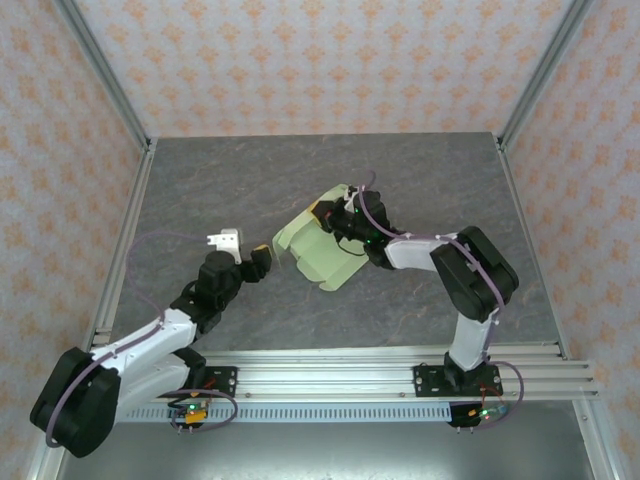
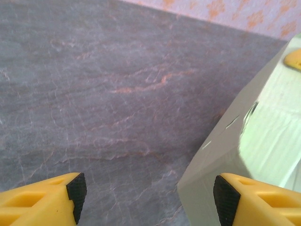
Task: Fold the paper box
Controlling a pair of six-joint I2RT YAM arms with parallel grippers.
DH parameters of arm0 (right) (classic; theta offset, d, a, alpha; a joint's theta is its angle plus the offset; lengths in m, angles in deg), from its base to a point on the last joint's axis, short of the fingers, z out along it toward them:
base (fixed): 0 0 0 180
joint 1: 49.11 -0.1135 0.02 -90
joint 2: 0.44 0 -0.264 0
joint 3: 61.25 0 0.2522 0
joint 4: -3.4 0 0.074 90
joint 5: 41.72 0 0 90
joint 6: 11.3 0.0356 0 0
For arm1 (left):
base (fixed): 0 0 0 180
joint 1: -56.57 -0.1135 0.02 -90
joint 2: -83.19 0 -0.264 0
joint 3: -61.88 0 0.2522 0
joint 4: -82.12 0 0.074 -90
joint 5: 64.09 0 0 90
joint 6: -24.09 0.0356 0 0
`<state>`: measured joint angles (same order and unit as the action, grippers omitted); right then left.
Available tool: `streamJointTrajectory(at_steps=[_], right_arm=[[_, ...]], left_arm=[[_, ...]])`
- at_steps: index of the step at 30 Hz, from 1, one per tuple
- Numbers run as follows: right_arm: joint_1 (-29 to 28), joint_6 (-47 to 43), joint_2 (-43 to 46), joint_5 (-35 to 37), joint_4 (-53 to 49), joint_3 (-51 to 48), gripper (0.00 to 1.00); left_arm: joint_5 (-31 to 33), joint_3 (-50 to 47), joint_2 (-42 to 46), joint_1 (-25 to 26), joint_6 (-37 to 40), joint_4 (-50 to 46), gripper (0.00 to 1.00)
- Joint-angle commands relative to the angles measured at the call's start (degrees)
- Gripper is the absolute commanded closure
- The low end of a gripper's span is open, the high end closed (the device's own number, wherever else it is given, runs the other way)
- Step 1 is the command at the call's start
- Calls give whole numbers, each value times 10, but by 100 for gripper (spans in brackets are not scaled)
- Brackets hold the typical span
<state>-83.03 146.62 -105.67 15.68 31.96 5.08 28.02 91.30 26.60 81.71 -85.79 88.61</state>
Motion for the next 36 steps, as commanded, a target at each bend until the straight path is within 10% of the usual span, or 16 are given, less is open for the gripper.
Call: streamJointTrajectory(at_steps=[1,20,36], right_arm=[[5,24,-24,-29,82,-6,95],[5,30,-38,-41,78,-11,96],[-1,49,-45,-14,96,-29,96]], left_arm=[[-13,30,-29,2,14,2,25],[-151,75,-155,13,53,76,52],[-106,87,-216,51,61,114,43]])
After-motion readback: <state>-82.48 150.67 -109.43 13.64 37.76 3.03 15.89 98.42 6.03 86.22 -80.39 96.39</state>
